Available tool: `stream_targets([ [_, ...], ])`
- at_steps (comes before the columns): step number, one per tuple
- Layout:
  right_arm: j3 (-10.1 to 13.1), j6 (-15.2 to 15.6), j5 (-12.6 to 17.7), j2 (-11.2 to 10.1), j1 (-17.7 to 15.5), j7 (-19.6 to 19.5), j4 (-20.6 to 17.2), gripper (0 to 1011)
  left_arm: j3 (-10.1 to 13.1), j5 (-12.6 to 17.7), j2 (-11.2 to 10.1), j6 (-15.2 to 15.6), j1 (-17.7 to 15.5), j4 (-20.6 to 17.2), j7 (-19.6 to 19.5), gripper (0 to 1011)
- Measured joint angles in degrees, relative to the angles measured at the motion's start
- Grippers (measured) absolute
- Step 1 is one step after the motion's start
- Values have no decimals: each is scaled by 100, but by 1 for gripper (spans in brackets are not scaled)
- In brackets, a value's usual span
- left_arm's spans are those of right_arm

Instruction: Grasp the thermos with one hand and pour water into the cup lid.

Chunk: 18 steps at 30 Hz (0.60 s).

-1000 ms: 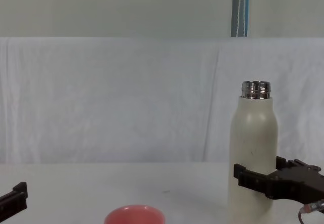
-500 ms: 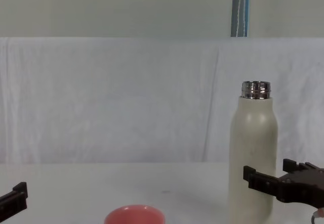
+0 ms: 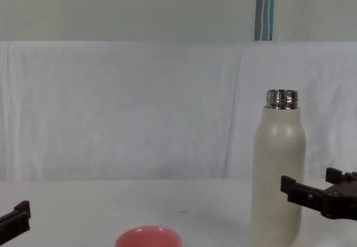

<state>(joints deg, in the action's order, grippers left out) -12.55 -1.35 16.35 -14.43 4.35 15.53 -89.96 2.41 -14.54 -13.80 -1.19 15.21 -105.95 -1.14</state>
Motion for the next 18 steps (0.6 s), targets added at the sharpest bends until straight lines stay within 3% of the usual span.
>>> stream_targets([
  [7, 93, 1, -29, -125, -341, -82, -424, 1001, 0, 0, 0, 0, 0, 0, 0, 1001],
  [18, 102, -67, -126, -133, -676, -148, -675, 1001, 1, 0, 0, 0, 0, 0, 0, 1001],
])
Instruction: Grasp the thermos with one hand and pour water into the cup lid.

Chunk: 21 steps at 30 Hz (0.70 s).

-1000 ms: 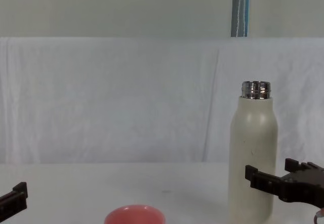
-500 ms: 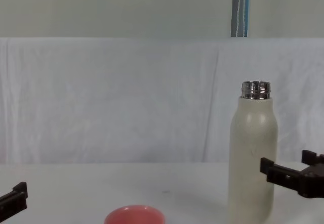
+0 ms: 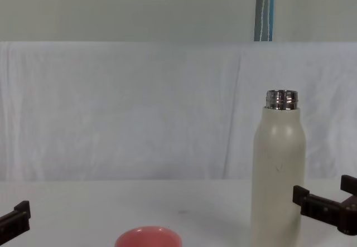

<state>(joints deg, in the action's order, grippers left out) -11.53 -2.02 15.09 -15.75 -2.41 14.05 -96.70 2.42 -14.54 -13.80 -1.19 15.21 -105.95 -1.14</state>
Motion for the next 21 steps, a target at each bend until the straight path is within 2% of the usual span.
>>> stream_targets([
  [21, -183, -226, -148, 10, -170, 138, -75, 1001, 0, 0, 0, 0, 0, 0, 0, 1001],
])
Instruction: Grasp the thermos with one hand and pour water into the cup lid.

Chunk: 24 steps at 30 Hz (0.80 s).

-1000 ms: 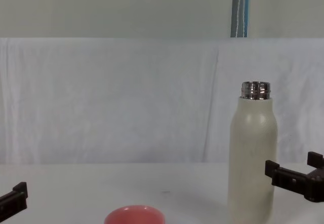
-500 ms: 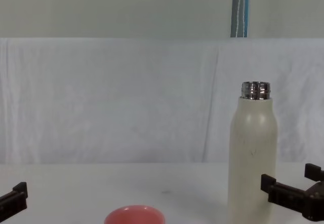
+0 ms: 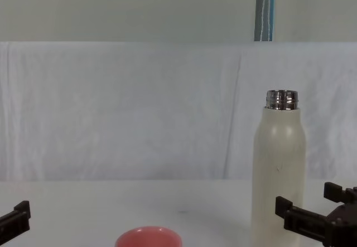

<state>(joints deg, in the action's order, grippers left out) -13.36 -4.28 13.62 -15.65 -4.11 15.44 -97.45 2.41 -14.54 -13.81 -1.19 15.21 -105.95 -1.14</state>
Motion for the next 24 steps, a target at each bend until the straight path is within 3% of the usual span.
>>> stream_targets([
  [24, -129, -147, 64, -39, -32, 224, -43, 1001, 0, 0, 0, 0, 0, 0, 0, 1001],
])
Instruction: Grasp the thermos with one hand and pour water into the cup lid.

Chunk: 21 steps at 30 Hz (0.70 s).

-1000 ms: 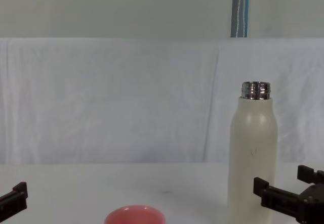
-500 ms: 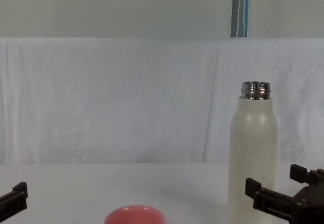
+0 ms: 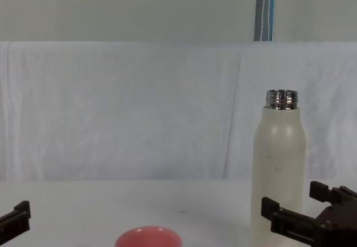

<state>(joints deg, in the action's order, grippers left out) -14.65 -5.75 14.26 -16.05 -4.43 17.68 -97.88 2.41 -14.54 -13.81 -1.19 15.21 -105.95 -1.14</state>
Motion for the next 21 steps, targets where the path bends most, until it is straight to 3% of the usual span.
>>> stream_targets([
  [21, -16, -20, 105, -54, 52, 92, 48, 1001, 0, 0, 0, 0, 0, 0, 0, 1001],
])
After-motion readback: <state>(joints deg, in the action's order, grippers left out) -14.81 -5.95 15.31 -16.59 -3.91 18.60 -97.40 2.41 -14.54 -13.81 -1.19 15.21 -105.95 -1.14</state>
